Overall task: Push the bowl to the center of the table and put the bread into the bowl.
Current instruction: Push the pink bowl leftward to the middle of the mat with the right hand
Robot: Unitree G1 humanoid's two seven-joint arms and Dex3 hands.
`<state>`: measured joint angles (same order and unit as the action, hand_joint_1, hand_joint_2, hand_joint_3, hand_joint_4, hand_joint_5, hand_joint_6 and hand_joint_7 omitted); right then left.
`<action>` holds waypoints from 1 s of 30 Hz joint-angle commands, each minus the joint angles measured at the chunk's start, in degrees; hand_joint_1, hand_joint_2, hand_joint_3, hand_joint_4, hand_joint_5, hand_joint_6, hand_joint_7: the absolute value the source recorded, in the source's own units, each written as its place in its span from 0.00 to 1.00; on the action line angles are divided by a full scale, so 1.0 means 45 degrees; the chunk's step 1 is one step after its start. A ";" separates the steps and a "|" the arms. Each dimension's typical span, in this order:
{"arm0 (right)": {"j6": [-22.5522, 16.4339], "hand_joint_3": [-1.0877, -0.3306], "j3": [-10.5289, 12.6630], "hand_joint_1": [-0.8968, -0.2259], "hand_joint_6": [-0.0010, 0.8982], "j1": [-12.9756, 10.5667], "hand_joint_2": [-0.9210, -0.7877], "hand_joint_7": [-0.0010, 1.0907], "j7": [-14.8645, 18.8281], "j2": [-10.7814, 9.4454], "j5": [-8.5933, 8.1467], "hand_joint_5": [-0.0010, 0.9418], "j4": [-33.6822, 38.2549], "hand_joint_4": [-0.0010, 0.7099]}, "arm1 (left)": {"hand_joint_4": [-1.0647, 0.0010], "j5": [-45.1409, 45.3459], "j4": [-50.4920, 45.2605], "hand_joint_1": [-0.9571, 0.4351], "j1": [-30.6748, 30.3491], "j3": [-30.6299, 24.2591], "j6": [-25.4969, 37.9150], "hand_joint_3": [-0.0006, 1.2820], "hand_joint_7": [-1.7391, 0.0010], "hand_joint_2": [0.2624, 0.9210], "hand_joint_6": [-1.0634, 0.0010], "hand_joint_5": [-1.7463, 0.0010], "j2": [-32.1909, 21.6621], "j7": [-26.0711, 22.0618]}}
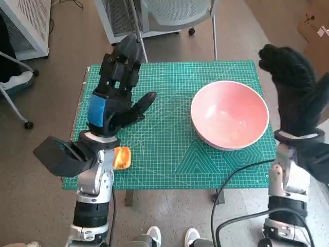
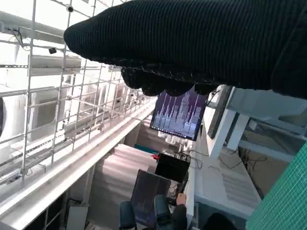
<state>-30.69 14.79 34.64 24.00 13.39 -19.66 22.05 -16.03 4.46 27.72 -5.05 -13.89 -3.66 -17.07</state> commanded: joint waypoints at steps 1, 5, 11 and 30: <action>-0.0082 0.76 0.0138 0.57 0.50 -0.0028 0.00 0.00 0.0196 0.0144 -0.0135 0.00 0.0463 0.56 | 0.92 0.0032 0.0051 0.61 0.0044 -0.0002 -0.0132 0.25 0.71 0.98 1.00 1.00 0.0024 0.0000; -0.0371 0.77 0.0396 0.56 0.50 0.0102 0.00 0.00 0.0314 0.0336 -0.0214 0.00 0.1112 0.54 | 0.92 0.0042 0.0064 0.61 0.0029 -0.0011 -0.0112 0.25 0.71 0.98 1.00 1.00 0.0024 0.0025; -0.1158 0.77 0.1002 0.56 0.50 0.0956 0.00 0.00 0.0714 0.0910 -0.0292 0.00 0.3918 0.53 | 0.92 0.0033 0.0061 0.61 0.0017 -0.0013 -0.0097 0.25 0.71 0.98 1.00 1.00 0.0024 0.0028; 0.1101 0.66 0.1683 0.70 0.44 0.2875 0.00 0.00 -0.1856 0.1400 0.0375 0.00 1.0986 0.41 | 0.92 0.0023 -0.0102 0.61 -0.0031 0.0002 0.0022 0.26 0.71 0.98 1.00 1.00 0.0074 0.0142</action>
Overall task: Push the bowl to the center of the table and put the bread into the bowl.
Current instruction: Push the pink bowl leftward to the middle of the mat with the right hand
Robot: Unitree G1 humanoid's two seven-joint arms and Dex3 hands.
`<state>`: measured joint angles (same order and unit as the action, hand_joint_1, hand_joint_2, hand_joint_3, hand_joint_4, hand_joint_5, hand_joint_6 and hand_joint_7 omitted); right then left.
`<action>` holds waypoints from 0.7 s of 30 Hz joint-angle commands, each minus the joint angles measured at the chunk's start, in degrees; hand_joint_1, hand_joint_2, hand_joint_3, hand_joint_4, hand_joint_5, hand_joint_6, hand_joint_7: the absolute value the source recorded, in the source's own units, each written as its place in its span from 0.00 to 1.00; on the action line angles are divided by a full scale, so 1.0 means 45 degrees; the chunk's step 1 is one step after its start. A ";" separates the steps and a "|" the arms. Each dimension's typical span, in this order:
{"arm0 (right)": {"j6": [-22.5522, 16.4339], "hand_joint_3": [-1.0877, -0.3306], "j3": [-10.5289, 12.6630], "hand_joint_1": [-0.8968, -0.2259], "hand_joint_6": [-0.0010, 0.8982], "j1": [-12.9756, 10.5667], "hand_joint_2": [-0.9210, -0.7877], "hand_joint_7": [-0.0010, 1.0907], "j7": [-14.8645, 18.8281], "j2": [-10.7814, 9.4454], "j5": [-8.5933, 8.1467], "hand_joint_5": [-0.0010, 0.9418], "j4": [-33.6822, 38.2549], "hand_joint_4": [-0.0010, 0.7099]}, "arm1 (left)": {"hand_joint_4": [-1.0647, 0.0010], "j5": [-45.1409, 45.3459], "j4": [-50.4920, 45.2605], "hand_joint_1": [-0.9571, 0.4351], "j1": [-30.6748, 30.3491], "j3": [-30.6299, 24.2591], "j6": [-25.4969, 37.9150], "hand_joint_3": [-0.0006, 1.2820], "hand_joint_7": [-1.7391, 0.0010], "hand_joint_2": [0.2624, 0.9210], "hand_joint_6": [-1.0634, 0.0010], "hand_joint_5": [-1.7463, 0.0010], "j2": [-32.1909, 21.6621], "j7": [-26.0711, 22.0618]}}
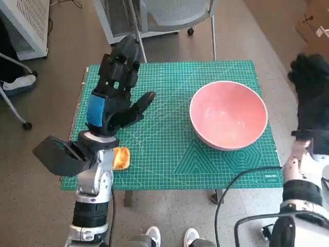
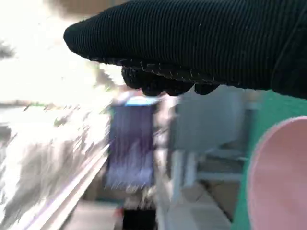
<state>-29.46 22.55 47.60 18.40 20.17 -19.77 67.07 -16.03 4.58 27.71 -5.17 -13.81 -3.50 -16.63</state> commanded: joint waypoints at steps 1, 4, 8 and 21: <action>0.0953 0.66 -0.0150 0.71 0.44 -0.0006 0.00 0.00 -0.0813 -0.0101 0.0568 0.00 0.1114 0.41 | 0.92 0.0021 -0.0118 0.61 -0.0031 0.0025 -0.0007 0.26 0.71 0.98 1.00 1.00 0.0038 0.0044; 0.1296 0.66 -0.0320 0.72 0.44 -0.0005 0.00 0.00 -0.1203 -0.0147 0.0941 0.01 0.1400 0.42 | 0.92 -0.0003 -0.0064 0.61 -0.0032 0.0000 -0.0045 0.26 0.71 0.98 1.00 1.00 0.0022 0.0022; 0.1669 0.65 -0.0449 0.73 0.44 -0.0037 0.00 0.00 -0.1490 -0.0309 0.1257 0.01 0.1606 0.44 | 0.92 -0.0035 -0.0116 0.61 -0.0061 -0.0016 -0.0015 0.26 0.71 0.98 1.00 1.00 0.0021 0.0025; 0.2287 0.58 -0.0556 0.71 0.42 0.0095 0.00 0.00 -0.1295 -0.1405 0.1443 0.00 0.1692 0.36 | 0.92 -0.0065 -0.0175 0.61 -0.0208 -0.0107 -0.0115 0.26 0.70 0.98 1.00 1.00 -0.0020 0.0009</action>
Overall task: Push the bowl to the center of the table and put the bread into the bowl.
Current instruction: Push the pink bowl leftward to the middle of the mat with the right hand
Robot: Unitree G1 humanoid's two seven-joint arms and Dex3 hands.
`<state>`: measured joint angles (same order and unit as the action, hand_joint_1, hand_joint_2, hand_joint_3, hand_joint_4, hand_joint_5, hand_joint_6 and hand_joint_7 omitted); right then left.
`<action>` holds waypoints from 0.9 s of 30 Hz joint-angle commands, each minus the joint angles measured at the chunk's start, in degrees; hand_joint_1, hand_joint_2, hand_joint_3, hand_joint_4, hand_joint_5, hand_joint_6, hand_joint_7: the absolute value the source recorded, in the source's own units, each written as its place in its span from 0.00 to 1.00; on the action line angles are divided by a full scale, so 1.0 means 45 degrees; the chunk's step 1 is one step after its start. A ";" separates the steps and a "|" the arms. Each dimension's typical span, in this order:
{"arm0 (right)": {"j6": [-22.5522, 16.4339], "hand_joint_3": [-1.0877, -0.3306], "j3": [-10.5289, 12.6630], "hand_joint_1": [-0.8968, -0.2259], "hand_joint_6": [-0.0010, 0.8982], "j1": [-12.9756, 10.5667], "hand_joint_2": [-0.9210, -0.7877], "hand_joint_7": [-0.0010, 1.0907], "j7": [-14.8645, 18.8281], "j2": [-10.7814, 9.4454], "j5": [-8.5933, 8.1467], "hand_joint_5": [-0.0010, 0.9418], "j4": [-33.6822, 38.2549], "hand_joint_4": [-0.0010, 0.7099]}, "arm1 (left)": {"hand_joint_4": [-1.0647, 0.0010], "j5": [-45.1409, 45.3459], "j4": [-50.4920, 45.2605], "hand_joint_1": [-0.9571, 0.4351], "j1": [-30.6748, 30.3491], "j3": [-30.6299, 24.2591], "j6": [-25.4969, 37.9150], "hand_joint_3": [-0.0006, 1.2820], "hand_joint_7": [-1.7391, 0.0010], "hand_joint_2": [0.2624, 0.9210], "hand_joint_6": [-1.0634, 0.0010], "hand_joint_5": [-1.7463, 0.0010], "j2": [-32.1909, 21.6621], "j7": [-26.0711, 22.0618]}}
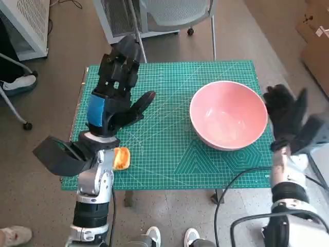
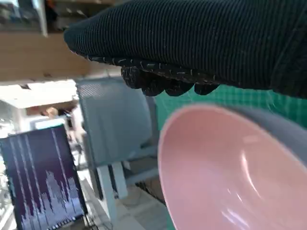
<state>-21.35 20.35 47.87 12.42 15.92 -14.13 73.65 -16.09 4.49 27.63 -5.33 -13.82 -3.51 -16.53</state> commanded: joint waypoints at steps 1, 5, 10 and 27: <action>0.0535 0.56 -0.0080 0.71 0.40 0.0056 0.00 0.00 0.0045 -0.0521 0.0211 0.00 0.0235 0.35 | 0.92 -0.0046 -0.0164 0.61 -0.0202 -0.0072 -0.0125 0.26 0.70 0.98 1.00 1.00 -0.0017 -0.0008; 0.0752 0.54 -0.0016 0.71 0.38 0.0165 0.00 0.00 0.0200 -0.0859 0.0175 0.01 0.0240 0.34 | 0.92 -0.0052 -0.0258 0.62 -0.0284 -0.0086 -0.0118 0.26 0.70 0.98 1.00 1.00 -0.0018 0.0016; 0.0960 0.54 0.0011 0.69 0.38 0.0320 0.00 0.01 0.0253 -0.1128 0.0194 0.01 0.0211 0.35 | 0.92 -0.0070 -0.0376 0.62 -0.0365 -0.0106 -0.0086 0.26 0.70 0.98 1.00 1.00 -0.0013 0.0045; 0.1257 0.49 -0.0104 0.72 0.40 0.1387 0.00 0.01 0.0288 -0.2031 0.0309 0.00 0.0156 0.33 | 0.91 0.0031 -0.0938 0.62 -0.0820 -0.0217 -0.0106 0.27 0.71 0.97 1.00 0.99 -0.0098 0.0300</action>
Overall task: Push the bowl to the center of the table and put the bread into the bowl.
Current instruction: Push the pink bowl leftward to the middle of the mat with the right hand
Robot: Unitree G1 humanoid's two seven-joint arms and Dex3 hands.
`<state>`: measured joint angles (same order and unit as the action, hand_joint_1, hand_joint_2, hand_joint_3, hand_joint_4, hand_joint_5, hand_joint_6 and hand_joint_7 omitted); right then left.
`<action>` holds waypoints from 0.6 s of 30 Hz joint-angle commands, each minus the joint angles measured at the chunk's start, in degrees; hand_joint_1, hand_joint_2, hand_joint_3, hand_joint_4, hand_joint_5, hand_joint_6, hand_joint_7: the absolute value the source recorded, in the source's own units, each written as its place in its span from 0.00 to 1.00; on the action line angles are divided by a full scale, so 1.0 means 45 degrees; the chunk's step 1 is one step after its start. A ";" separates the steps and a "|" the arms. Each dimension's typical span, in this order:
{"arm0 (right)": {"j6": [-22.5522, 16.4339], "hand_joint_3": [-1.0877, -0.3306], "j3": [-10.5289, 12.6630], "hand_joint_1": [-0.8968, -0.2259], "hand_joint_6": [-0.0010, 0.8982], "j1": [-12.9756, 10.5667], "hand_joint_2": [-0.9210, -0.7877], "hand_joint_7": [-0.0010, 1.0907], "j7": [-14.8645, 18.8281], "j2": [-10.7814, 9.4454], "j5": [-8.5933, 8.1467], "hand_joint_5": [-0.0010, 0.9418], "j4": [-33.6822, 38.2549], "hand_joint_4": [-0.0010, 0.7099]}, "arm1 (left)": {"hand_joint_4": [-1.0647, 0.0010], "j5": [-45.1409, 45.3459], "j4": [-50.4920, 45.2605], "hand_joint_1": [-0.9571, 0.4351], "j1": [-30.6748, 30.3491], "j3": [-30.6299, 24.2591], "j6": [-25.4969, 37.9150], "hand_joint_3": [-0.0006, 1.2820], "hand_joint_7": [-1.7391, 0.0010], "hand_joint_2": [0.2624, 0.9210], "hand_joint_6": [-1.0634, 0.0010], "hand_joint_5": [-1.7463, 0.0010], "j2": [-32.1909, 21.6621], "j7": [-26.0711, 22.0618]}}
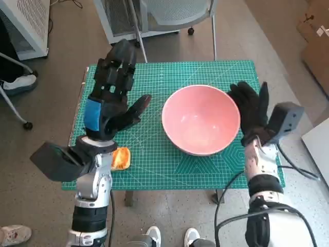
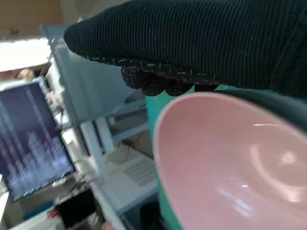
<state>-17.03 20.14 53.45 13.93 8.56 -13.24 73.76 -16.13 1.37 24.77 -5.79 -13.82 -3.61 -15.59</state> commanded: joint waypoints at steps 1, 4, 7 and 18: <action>0.0323 0.49 -0.0057 0.73 0.40 0.0212 0.00 0.01 -0.0079 -0.0461 0.0107 0.00 0.0138 0.33 | 0.91 0.0060 -0.0247 0.62 -0.0201 -0.0124 -0.0126 0.27 0.71 0.97 1.00 0.99 -0.0088 0.0104; 0.0409 0.47 -0.0087 0.74 0.40 0.0381 0.00 0.01 -0.0204 -0.0659 0.0125 0.00 0.0138 0.33 | 0.91 0.0089 -0.0242 0.62 -0.0250 -0.0158 -0.0164 0.27 0.71 0.97 1.00 0.99 -0.0121 0.0138; 0.0537 0.46 -0.0143 0.74 0.40 0.0528 0.00 0.01 -0.0364 -0.0820 0.0186 0.01 0.0153 0.33 | 0.91 0.0110 -0.0293 0.62 -0.0306 -0.0179 -0.0157 0.27 0.71 0.97 1.00 0.99 -0.0138 0.0196; 0.0766 0.48 -0.0290 0.74 0.40 0.0703 0.00 0.01 -0.0476 -0.0997 0.0369 0.01 0.0174 0.37 | 0.90 0.0273 -0.0363 0.61 -0.0481 -0.0198 -0.0303 0.26 0.71 0.97 1.00 0.99 -0.0129 0.0385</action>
<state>-14.86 18.95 57.03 12.15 4.38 -12.04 73.79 -15.70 0.88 23.33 -6.71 -14.31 -4.08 -14.11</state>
